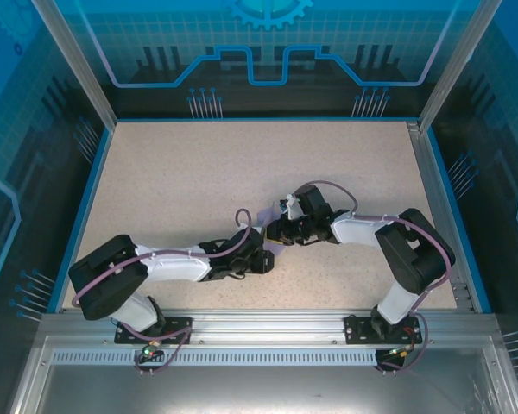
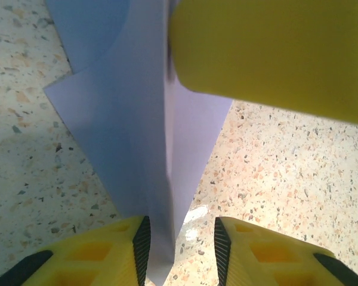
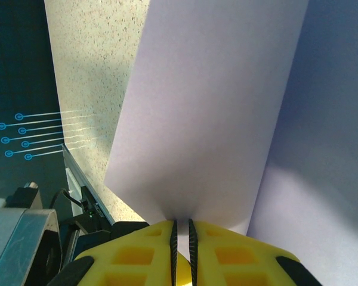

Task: Fold a paper plane with a square sheet of paper (pick it up from the middle)
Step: Fourth fold the wing at the center of the table.

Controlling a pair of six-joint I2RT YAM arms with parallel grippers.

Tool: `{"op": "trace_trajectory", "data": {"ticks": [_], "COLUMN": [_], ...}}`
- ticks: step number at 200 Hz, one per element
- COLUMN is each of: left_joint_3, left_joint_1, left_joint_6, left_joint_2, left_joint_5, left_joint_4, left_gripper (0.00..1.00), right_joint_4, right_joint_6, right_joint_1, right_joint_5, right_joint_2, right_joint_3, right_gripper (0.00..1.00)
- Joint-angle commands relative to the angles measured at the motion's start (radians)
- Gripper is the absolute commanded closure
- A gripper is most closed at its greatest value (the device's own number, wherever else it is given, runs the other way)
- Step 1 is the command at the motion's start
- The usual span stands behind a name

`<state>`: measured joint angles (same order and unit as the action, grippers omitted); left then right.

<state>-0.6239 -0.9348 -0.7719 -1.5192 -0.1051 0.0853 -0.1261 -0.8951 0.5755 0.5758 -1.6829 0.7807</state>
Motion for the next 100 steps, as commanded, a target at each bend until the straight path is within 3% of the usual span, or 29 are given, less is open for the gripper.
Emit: {"op": "trace_trajectory", "data": {"ticks": [1, 58, 100], "left_joint_3": [-0.043, -0.066, -0.040], "left_joint_1": [-0.022, -0.044, -0.045], "left_joint_6": [-0.023, -0.022, 0.016], "left_joint_2": [-0.022, -0.068, -0.047], "left_joint_5": [-0.108, -0.172, -0.149], "left_joint_4": [-0.042, -0.036, 0.021], "left_gripper": [0.63, 0.75, 0.87], "right_joint_4": [0.017, 0.032, 0.056], "right_joint_6": [-0.003, 0.001, 0.006], "right_joint_1": [-0.002, -0.005, -0.025], "right_joint_5": [-0.004, -0.004, -0.015], "right_joint_2": [-0.001, 0.003, 0.045], "right_joint_3": [0.018, 0.015, -0.007], "right_gripper": [0.84, 0.84, 0.84]}}
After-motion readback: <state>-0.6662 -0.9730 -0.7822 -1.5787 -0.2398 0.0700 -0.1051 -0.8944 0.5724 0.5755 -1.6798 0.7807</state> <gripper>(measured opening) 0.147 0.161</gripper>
